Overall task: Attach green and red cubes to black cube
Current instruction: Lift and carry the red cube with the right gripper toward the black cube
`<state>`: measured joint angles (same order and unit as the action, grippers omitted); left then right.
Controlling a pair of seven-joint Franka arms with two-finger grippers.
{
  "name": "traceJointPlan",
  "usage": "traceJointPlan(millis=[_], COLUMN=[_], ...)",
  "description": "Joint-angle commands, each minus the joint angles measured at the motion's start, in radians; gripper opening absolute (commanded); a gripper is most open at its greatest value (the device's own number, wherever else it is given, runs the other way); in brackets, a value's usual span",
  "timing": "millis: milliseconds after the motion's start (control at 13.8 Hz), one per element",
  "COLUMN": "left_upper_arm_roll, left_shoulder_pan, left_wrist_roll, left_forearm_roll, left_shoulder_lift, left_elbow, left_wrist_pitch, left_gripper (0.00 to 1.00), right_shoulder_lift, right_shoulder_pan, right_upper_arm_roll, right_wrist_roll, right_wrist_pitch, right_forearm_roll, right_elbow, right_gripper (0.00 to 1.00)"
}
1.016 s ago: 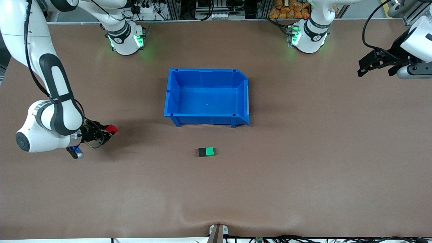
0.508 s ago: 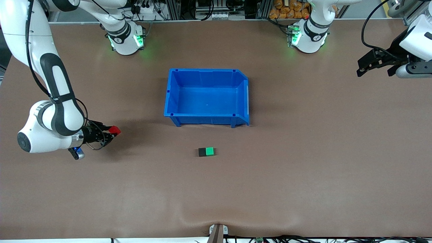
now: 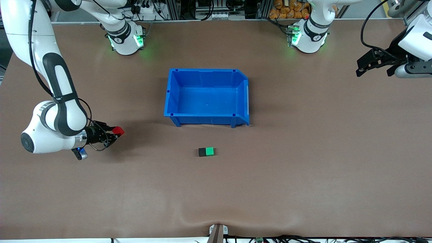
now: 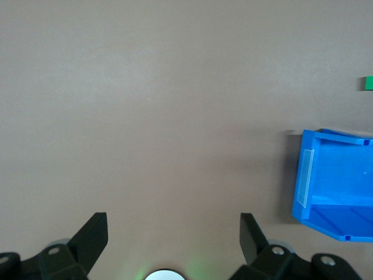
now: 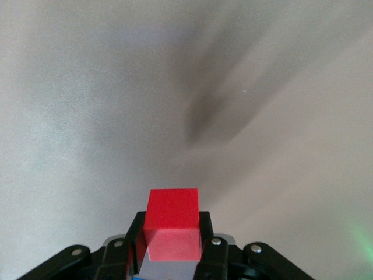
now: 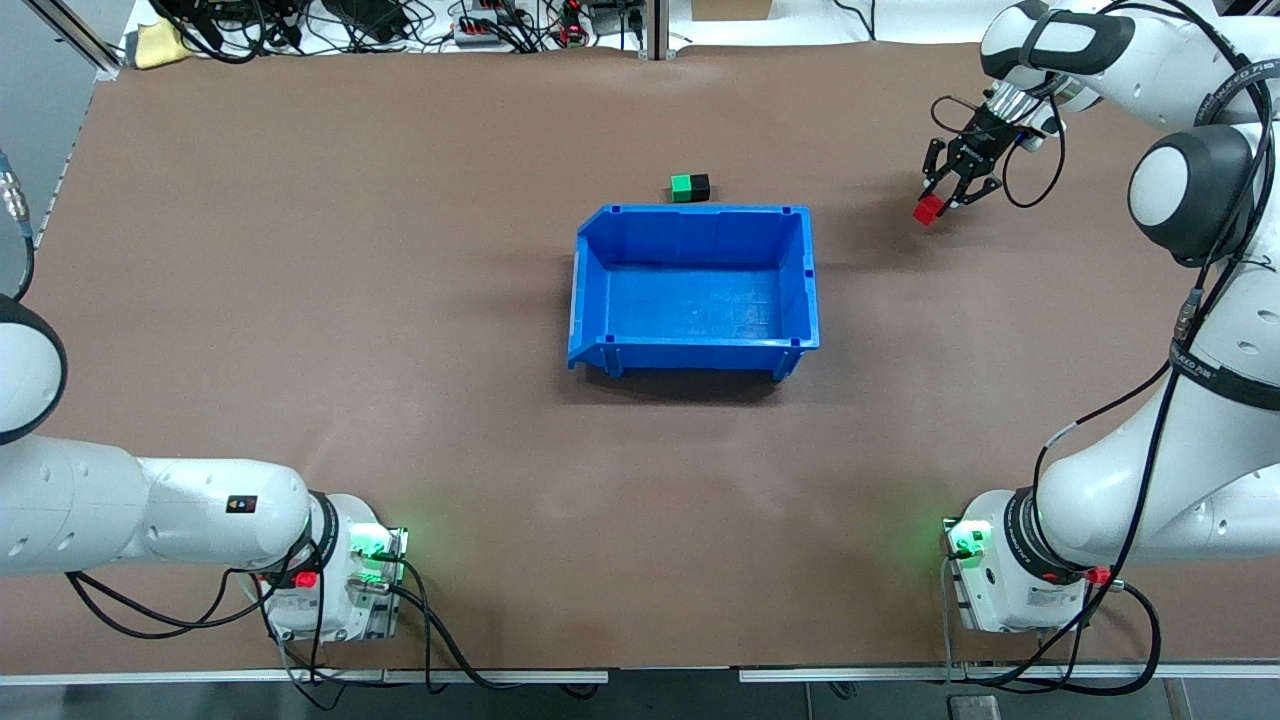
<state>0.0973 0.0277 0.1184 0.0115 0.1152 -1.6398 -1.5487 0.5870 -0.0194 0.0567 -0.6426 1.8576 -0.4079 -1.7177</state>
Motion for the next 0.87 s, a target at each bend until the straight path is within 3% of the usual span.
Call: traceJointPlan(millis=[0,799], left_upper_arm_roll=[0.002,-0.001], left_shoulder_pan=[-0.002,-0.008], left_wrist_roll=[-0.016,-0.014], left_forearm_roll=[-0.004,-0.004], left_shoulder_lift=[0.012,0.001], left_elbow=[-0.009,-0.011], left_wrist_pitch=[-0.011,-0.011], left_gripper=[1.0,1.0], right_shoulder_lift=[-0.013,-0.009], right_shoulder_pan=[0.01,0.105], right_upper_arm_roll=[0.003,0.003], right_wrist_roll=[-0.019,-0.273], right_wrist_pitch=[-0.005,0.012], right_forearm_roll=[-0.044,-0.054], right_elbow=[-0.002,0.047], right_gripper=[0.0,0.0])
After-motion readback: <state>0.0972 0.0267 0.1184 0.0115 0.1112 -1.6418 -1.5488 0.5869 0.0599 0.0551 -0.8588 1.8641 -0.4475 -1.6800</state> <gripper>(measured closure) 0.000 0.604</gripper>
